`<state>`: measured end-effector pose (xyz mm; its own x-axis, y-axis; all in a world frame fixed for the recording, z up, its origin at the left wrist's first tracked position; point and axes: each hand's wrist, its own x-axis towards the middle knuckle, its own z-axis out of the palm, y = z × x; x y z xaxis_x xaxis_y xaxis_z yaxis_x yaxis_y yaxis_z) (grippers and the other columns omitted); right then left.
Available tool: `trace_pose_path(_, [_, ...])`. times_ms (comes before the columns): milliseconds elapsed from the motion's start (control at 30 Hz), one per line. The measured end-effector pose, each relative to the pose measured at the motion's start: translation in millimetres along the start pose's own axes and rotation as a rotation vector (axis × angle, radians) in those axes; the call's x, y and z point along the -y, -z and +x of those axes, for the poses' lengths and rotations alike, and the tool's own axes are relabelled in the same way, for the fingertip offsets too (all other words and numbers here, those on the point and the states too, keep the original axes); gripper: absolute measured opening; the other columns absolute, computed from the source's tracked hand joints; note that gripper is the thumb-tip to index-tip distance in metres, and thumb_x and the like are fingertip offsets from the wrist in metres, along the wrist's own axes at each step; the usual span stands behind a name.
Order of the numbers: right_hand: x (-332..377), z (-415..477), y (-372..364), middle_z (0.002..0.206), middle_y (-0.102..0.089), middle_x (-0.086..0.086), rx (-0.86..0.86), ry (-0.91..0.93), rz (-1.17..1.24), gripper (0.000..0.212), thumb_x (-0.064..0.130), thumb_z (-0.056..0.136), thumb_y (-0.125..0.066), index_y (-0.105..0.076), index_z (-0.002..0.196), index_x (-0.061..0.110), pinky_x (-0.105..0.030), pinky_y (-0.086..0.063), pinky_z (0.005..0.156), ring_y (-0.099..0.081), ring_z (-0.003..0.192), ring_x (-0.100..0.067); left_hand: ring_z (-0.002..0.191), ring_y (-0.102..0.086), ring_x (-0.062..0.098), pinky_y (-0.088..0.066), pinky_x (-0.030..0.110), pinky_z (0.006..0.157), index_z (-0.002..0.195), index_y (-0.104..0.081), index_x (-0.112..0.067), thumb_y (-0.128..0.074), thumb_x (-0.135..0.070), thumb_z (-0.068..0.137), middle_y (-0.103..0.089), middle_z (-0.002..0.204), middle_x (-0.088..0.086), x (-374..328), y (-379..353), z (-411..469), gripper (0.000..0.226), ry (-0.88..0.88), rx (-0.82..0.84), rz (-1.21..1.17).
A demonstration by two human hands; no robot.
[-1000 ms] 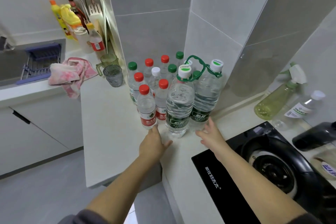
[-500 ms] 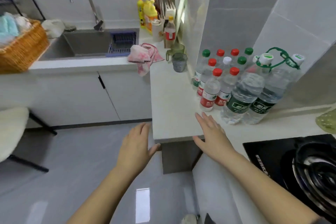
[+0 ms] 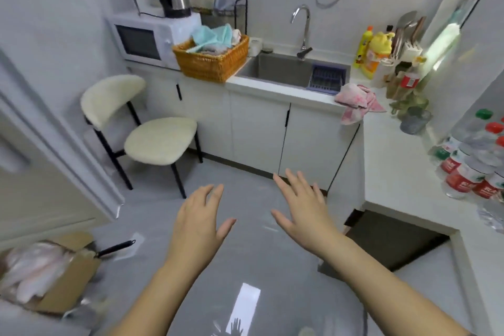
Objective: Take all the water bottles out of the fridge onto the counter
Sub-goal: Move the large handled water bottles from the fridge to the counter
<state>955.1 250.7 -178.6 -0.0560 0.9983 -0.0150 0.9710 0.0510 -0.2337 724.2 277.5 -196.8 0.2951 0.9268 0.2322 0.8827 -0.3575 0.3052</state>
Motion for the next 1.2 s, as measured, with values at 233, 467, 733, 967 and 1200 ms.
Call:
trace_pose_path(233, [104,39,-13,0.165,0.006,0.001,0.040,0.299,-0.048,0.071,0.050,0.100,-0.039,0.000,0.156,0.032,-0.046,0.001,0.122,0.011,0.151,-0.023,0.131,-0.046,0.025,-0.044,0.040,0.103,0.143,-0.045,-0.014,-0.067,-0.046,0.085,-0.048,0.142,0.007,71,45,-55,0.070,0.229,-0.110,0.030])
trace_pose_path(467, [175,54,-38,0.165,0.002,0.000,0.159,0.531,-0.050,0.070,0.048,0.100,-0.040,-0.002,0.157,0.030,-0.047,0.001,0.122,0.009,0.152,-0.024,0.126,-0.050,0.027,-0.045,0.042,0.101,0.141,-0.048,-0.013,-0.071,-0.042,0.083,-0.052,0.137,0.006,114,68,-109,0.069,0.467,-0.165,0.066])
trace_pose_path(733, [267,38,-62,0.165,0.000,-0.001,0.181,0.696,-0.082,0.068,0.048,0.100,-0.040,-0.006,0.156,0.029,-0.047,0.000,0.121,0.006,0.152,-0.025,0.127,-0.049,0.027,-0.045,0.042,0.098,0.139,-0.049,-0.018,-0.073,-0.037,0.083,-0.052,0.136,0.005,166,102,-176,0.065,0.646,-0.227,0.030])
trace_pose_path(967, [392,-7,-86,0.164,-0.009,-0.004,0.136,0.749,-0.064,0.066,0.047,0.100,-0.040,-0.010,0.156,0.027,-0.048,-0.006,0.120,-0.004,0.151,-0.029,0.134,-0.041,0.028,-0.037,0.040,0.106,0.144,-0.043,-0.020,-0.067,-0.042,0.087,-0.045,0.144,0.005,244,157,-263,0.065,0.682,-0.228,0.059])
trace_pose_path(1200, [517,-29,-88,0.165,-0.006,-0.003,0.092,0.855,0.012,0.067,0.044,0.100,-0.043,-0.010,0.156,0.028,-0.048,-0.005,0.121,0.000,0.152,-0.027,0.137,-0.036,0.024,-0.032,0.038,0.110,0.149,-0.035,-0.018,-0.060,-0.043,0.091,-0.037,0.150,0.004,315,228,-329,0.068,0.753,-0.306,0.111])
